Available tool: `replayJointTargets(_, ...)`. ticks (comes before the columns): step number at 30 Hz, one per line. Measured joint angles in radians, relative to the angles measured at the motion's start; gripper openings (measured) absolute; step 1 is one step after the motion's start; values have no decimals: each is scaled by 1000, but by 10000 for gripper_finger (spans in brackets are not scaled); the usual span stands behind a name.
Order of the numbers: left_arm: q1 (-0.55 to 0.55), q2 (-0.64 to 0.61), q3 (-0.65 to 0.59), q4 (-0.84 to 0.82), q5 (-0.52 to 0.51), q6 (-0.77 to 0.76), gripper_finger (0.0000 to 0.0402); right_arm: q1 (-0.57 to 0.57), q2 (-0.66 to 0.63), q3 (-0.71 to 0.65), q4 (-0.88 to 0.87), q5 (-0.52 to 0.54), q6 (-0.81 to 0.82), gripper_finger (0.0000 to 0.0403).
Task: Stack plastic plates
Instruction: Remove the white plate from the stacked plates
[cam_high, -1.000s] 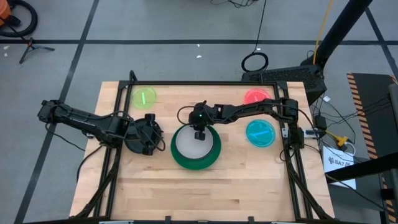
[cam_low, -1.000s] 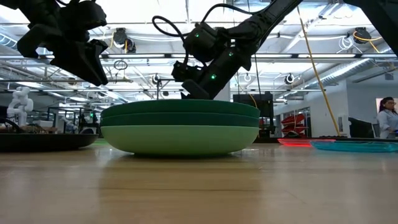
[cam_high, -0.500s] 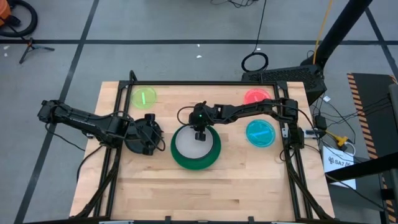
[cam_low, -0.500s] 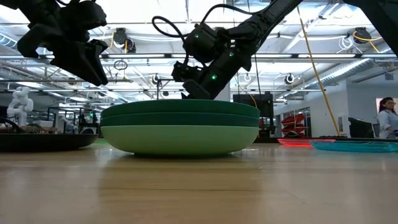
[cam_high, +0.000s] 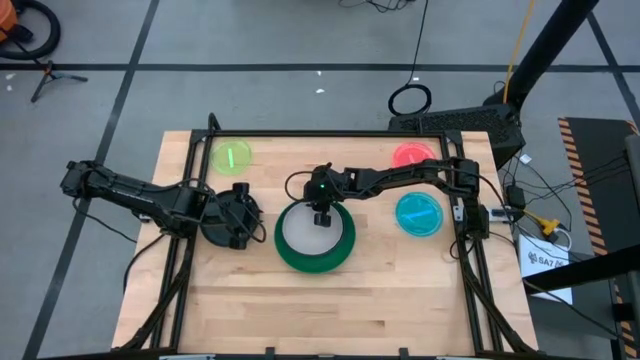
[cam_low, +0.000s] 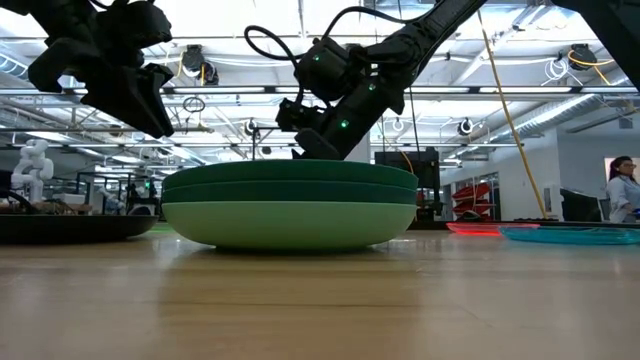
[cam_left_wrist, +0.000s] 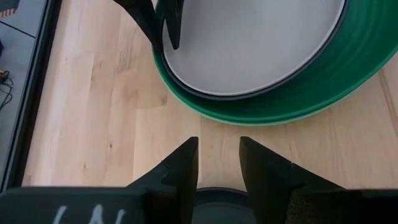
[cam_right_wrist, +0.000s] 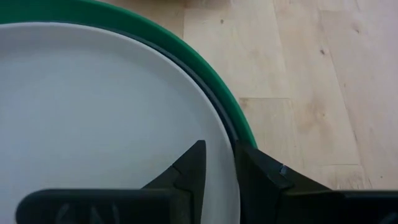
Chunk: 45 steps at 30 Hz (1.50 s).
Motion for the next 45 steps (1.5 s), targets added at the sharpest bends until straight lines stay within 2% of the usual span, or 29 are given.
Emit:
replayJointTargets(12,0,0,0,12,0,-48,124,12,-30,0,-7,-151,4,82)
replayJointTargets(22,0,0,0,58,0,-27,124,9,-36,0,-9,-148,-29,82)
replayJointTargets(27,0,0,0,59,0,-18,124,6,-36,0,-21,-27,-73,82)
replayJointTargets(32,0,0,0,60,0,-15,124,7,-36,0,-19,-49,-99,83)
replayJointTargets(45,0,0,0,58,0,-13,124,10,19,2,-33,-25,-69,132)
